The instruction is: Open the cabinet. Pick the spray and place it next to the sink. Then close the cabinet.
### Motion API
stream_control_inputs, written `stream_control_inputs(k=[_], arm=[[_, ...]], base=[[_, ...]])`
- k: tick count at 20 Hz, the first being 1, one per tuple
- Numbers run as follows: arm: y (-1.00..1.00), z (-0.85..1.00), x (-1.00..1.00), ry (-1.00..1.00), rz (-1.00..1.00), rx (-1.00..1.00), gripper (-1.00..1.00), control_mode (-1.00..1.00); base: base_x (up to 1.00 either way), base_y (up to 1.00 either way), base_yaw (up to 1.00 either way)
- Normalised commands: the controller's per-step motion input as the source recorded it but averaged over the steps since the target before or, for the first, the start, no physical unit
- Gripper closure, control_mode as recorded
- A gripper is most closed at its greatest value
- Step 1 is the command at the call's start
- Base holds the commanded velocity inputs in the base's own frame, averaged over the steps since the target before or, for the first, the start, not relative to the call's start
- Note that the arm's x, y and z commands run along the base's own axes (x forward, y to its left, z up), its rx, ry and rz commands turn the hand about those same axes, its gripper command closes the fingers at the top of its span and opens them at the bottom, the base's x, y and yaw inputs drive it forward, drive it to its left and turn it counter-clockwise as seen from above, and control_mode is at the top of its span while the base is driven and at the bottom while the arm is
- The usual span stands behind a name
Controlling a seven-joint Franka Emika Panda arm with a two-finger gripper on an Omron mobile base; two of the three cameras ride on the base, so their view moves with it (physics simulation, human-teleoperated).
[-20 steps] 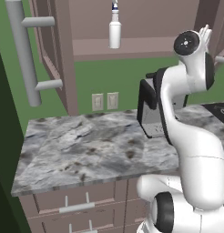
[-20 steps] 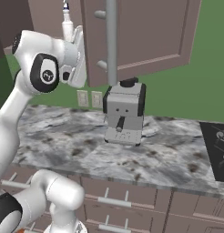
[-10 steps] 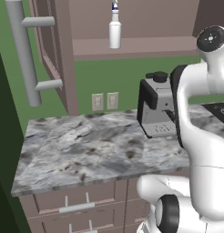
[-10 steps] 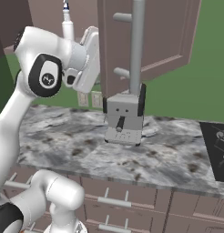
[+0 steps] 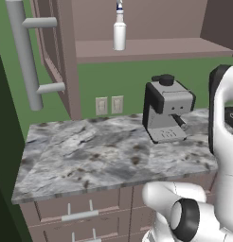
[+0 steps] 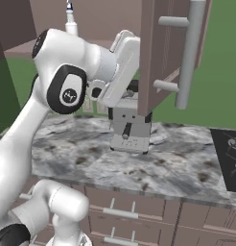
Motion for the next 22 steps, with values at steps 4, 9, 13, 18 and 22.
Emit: stream_control_inputs(k=[4, 9, 13, 18, 22], arm=[[-0.18, -0.01, -0.24, 0.00, 0.01, -0.03, -1.00, -1.00], [0.26, -0.05, -0.16, 0.00, 0.20, -0.11, -1.00, -1.00], [0.65, 0.00, -0.07, 0.10, 0.40, -0.23, -1.00, -1.00], [0.56, 0.06, -0.11, 0.23, 0.48, -0.27, -1.00, -1.00], [0.41, 0.11, -0.17, 0.21, 0.64, -0.32, -1.00, -1.00]], base=[[0.00, 0.00, 0.00], [0.00, 0.00, 0.00], [0.00, 0.00, 0.00], [0.00, 0.00, 0.00], [0.00, 0.00, 0.00]])
